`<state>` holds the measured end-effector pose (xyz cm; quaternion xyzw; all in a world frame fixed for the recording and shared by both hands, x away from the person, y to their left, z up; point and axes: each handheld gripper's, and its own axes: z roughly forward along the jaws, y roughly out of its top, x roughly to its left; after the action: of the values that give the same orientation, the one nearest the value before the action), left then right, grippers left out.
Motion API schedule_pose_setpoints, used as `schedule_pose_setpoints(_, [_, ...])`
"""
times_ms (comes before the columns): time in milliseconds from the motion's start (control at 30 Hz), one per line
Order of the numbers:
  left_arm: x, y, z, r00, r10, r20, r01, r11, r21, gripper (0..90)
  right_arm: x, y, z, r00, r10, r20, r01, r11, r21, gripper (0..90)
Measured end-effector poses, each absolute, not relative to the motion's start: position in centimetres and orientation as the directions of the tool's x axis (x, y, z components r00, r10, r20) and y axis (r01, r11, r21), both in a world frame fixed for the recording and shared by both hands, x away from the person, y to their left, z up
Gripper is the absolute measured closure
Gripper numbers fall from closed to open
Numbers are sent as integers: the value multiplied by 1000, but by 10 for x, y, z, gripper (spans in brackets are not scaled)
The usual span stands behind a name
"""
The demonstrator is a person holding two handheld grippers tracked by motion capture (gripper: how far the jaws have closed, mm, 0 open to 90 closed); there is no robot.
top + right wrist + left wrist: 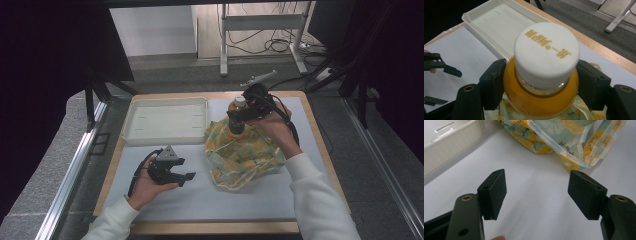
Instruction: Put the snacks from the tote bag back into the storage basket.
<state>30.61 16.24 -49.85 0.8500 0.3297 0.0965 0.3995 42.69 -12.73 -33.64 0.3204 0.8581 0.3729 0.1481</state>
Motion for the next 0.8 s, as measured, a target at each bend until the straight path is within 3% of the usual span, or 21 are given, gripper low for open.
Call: schedule_pose_setpoints(800, [306, 163, -498, 765, 636, -102, 480, -457, 749, 314, 427, -84, -327, -793, 609, -17, 397, 538, 743, 301])
